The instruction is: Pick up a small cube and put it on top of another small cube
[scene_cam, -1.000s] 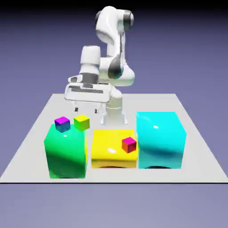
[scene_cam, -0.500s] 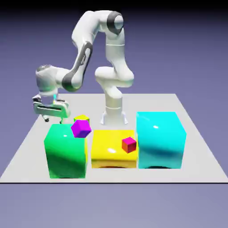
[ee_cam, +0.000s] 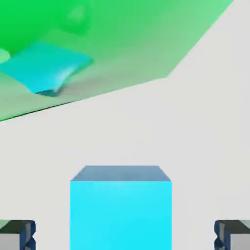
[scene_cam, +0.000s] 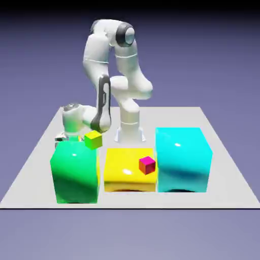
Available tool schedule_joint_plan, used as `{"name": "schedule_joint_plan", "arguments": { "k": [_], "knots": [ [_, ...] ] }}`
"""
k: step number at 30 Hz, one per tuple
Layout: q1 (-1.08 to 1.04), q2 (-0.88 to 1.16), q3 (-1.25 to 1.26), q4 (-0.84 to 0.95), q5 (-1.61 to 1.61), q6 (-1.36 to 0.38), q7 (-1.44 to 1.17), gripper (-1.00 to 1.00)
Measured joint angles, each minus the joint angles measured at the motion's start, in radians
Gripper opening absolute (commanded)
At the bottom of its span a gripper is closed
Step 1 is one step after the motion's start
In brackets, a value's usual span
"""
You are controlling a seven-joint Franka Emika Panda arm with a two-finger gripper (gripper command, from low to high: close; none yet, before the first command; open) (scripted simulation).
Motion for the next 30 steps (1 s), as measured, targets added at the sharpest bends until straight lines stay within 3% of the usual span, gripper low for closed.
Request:
{"name": "schedule_joint_plan", "arguments": {
  "k": [1,11,22,30],
  "knots": [
    [-0.021,0.034,0.026,0.007,0.023,0.027,-0.017,-1.0],
    [0.132,-0.217,-0.165,-0.046,-0.144,-0.172,0.11,-1.0],
    [0.314,-0.328,-0.498,0.277,-0.064,-0.535,-0.042,-1.0],
    [0.639,-0.413,-0.551,0.445,-0.116,-0.749,-0.17,-1.0]
  ]
}}
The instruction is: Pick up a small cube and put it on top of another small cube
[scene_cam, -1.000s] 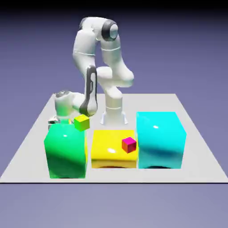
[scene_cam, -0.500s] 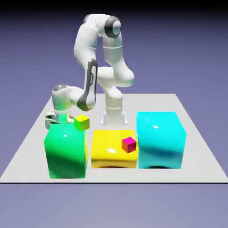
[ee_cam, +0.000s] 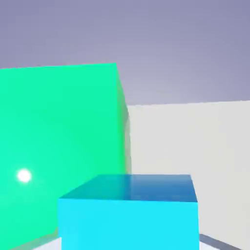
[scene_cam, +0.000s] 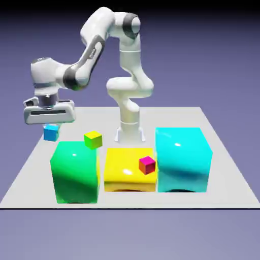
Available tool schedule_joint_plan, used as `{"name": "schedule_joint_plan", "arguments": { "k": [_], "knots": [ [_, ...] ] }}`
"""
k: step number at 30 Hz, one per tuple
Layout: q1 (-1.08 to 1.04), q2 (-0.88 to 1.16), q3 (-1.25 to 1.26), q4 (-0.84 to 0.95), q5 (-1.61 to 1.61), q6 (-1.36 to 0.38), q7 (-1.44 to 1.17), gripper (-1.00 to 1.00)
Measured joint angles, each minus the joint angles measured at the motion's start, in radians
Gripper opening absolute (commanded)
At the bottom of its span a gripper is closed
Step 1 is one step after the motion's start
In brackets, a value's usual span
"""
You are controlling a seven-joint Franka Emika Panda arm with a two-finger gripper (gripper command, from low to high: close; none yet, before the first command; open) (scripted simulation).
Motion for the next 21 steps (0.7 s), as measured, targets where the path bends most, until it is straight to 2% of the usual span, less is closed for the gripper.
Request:
{"name": "schedule_joint_plan", "arguments": {
  "k": [2,9,12,14,18,19,21],
  "knots": [
    [0.069,-0.019,0.031,0.001,-0.029,-0.021,-0.016,-1.0],
    [0.296,-0.099,0.285,-0.19,-0.16,0.028,0.024,-1.0],
    [0.347,-0.13,0.376,-0.294,-0.194,0.067,0.066,-1.0],
    [0.347,-0.131,0.378,-0.299,-0.195,0.069,0.069,-1.0],
    [0.349,-0.002,0.374,-0.347,-0.154,0.242,0.037,-1.0],
    [0.35,0.024,0.373,-0.356,-0.146,0.277,0.03,1.0],
    [0.349,0.024,0.374,-0.356,-0.147,0.278,0.031,1.0]
  ]
}}
